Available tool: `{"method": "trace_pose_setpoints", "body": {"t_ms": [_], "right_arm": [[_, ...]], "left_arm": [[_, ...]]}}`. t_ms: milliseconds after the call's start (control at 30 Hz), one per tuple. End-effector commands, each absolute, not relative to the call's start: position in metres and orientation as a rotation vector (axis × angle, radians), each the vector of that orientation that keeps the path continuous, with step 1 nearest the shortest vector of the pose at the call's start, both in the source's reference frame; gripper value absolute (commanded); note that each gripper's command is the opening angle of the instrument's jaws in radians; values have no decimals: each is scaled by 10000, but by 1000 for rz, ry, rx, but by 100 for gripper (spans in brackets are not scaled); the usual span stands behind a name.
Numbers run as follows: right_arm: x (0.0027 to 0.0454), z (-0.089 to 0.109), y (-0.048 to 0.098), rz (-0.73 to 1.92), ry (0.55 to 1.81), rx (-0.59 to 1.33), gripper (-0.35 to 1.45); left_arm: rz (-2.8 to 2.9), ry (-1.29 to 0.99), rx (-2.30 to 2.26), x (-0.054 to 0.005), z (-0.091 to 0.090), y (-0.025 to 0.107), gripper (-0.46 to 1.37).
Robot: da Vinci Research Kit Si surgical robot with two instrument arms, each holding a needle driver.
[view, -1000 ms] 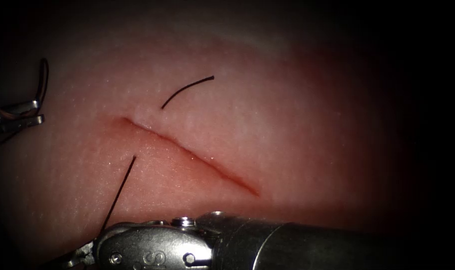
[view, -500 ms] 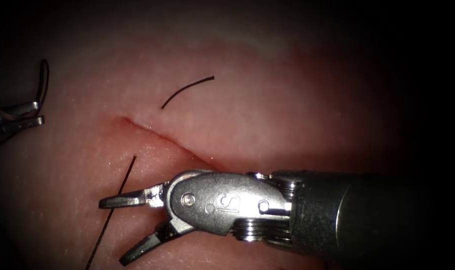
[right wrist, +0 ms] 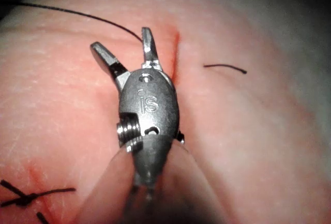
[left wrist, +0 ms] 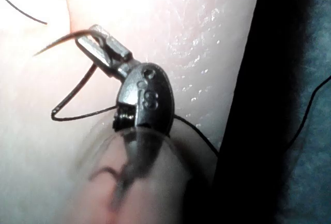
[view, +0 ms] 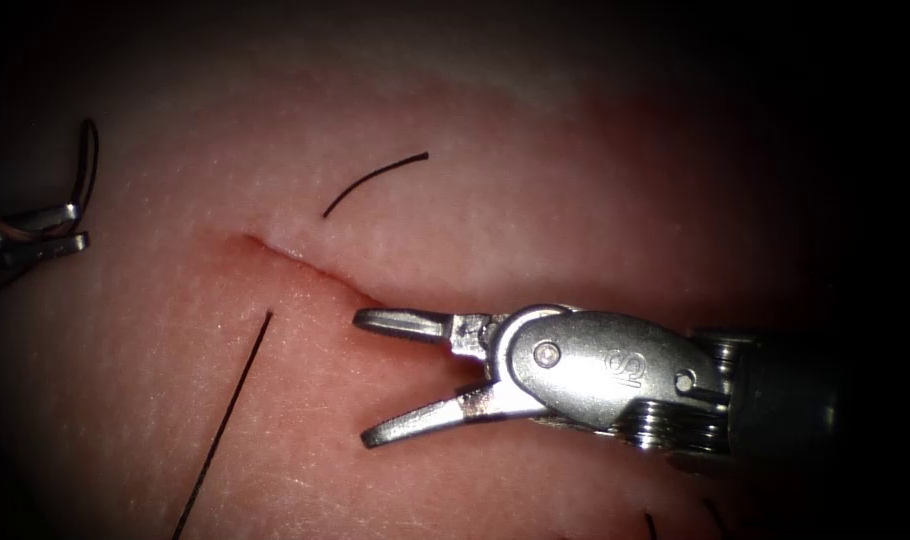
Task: Wound Closure
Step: Pull the string through the cut with the right gripper
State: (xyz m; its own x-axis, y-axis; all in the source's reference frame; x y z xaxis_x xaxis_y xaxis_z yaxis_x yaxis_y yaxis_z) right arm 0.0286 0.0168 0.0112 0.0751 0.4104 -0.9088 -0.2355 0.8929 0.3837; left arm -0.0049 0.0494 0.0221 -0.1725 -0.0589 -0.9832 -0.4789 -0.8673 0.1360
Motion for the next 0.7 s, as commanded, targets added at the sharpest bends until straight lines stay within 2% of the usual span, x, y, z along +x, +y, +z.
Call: {"method": "trace_pose_setpoints", "body": {"t_ms": [33,133,267,700], "right_arm": [[283,113,167,514,1400,117,93],[275,117,158,676,1286,44,95],[274,125,148,781,1214,21,95],[255,167,131,989,1146,-32,96]], "left_arm": [[2122,617,-1810,-49,221,494,-35],[2122,617,-1810,-49,221,494,-35],[2122,617,-1811,-49,222,493,-35],[2149,669,-1817,-49,223,494,-35]]}}
